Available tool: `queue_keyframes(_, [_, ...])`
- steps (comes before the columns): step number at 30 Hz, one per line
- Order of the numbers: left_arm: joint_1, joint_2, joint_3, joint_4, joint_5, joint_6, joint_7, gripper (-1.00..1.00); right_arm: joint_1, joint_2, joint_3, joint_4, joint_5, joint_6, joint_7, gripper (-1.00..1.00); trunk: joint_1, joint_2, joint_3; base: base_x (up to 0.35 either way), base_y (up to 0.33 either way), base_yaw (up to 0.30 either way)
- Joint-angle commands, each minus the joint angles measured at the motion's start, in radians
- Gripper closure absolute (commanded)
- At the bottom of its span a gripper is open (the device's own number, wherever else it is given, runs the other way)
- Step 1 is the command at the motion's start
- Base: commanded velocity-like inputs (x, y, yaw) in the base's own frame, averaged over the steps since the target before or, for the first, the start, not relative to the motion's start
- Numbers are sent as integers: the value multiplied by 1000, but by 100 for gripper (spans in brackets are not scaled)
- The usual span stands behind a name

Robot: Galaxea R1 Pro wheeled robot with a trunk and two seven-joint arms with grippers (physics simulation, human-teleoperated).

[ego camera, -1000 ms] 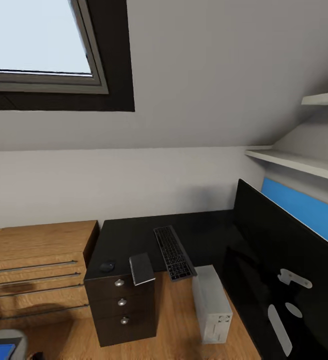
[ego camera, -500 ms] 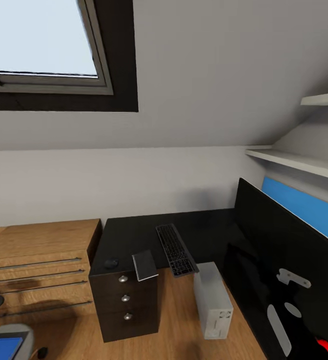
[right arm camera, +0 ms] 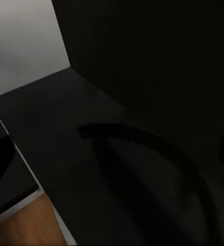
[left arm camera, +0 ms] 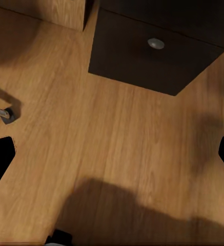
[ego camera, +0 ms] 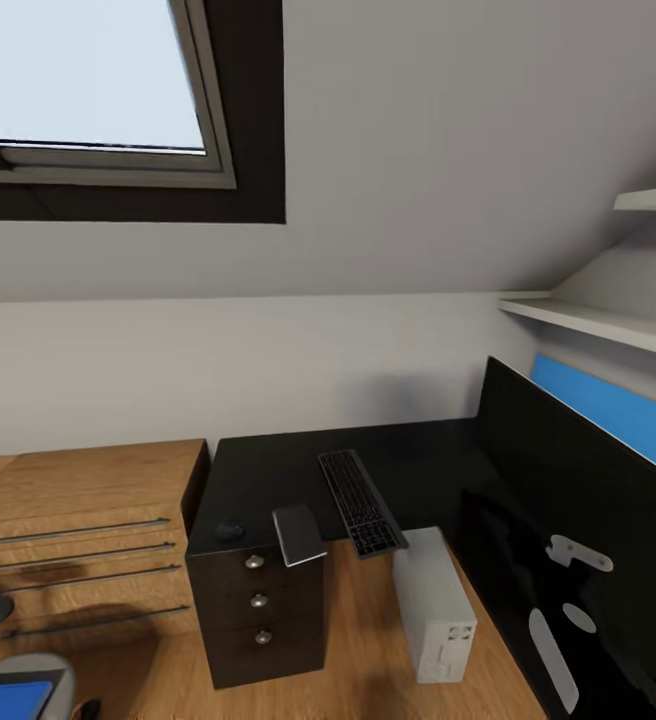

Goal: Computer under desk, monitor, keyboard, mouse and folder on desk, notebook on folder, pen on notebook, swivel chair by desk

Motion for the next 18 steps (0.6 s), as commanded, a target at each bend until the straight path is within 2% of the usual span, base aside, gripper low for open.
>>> queue_keyframes(1, [0, 0, -5, 1, 11, -2, -7, -100, 0, 0, 2, 1, -11, -6, -2, -100, 0, -1, 0, -271, 6, 0])
queue_keyframes(18, [0, 0, -5, 1, 11, -2, -7, -100, 0, 0, 4, 2, -11, -6, -2, -100, 0, -1, 0, -317, 1, 0])
